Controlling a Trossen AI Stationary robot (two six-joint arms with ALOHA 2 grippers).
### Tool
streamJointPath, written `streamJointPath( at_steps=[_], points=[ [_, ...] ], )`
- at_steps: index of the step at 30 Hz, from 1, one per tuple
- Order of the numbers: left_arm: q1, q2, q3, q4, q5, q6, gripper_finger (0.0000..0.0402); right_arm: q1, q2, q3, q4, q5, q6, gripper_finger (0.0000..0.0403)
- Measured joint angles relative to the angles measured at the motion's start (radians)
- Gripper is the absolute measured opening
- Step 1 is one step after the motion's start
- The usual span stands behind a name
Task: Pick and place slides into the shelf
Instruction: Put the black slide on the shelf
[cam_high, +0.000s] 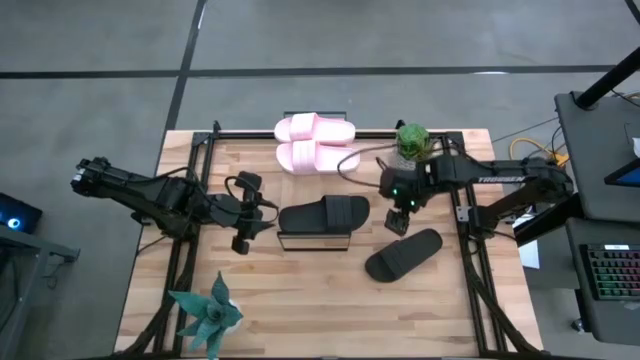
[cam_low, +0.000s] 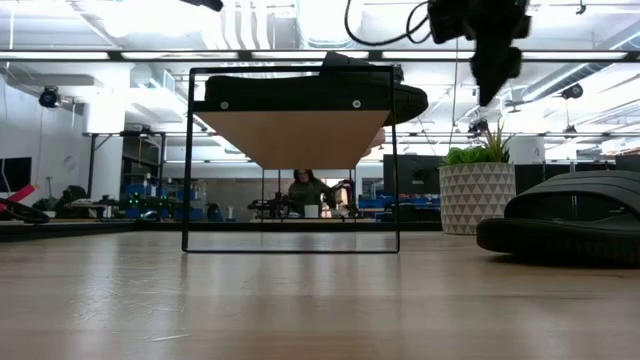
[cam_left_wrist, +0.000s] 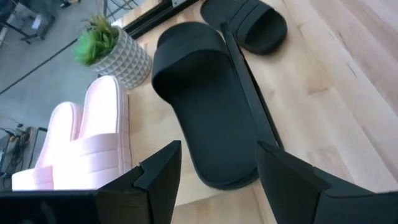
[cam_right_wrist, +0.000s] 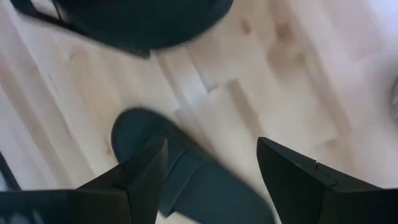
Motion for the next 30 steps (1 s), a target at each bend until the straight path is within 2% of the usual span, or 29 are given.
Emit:
streamJointPath(
  at_steps=[9, 15, 22, 30],
  points=[
    [0.000, 0.000, 0.000, -0.045, 0.001, -0.053, 0.0191, 0.163, -0.038, -0.144, 0.006, 0.001, 0.261, 0.0237],
    [0.000, 0.000, 0.000, -0.042, 0.001, -0.052, 0.0191, 0.244, -0.082, -0.274, 0.053, 0.055, 0.450, 0.0235],
    [0.000, 0.002, 0.000, -0.035, 0.001, -0.052, 0.0191, 0.277, -0.157, -0.430, 0.315, 0.061, 0.536, 0.0235],
    [0.001, 0.002, 0.000, -0.035, 0.001, -0.052, 0.0191, 0.277, -0.175, -0.501, 0.328, 0.054, 0.618, 0.0235]
  ],
)
